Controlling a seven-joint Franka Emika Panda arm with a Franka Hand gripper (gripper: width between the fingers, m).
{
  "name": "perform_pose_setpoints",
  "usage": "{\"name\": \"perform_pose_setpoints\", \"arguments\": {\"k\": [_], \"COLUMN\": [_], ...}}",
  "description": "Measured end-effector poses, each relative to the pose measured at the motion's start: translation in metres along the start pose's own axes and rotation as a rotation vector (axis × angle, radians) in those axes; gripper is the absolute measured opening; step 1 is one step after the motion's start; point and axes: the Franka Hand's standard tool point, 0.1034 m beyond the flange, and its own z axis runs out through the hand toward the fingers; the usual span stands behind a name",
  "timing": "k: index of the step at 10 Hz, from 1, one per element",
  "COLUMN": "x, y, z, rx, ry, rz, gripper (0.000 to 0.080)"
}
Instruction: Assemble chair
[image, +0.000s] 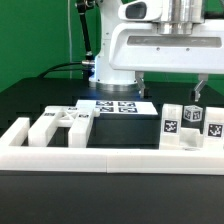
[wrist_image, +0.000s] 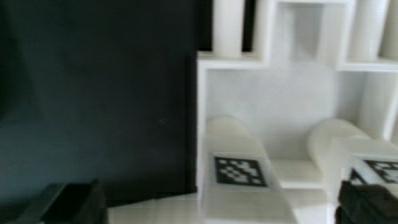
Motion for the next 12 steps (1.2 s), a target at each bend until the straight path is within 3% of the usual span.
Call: {"name": "perform_pose_setpoints", "arguments": {"k": [3,6,9,12], "x": [-0.001,-0.016,-0.019,-0.017], "y": [0.000,-0.005,-0.007,-0.010], "z": [0.002,0.029,0.053,0.053], "rx": [-0.002,-0.009,-0.020,-0.021], "ry": [-0.003,0.012,0.041,0.024], "rz": [-0.001,-0.019,-0.031,-0.022], "gripper": [0.0649,0.0649,0.0649,0.0649]}}
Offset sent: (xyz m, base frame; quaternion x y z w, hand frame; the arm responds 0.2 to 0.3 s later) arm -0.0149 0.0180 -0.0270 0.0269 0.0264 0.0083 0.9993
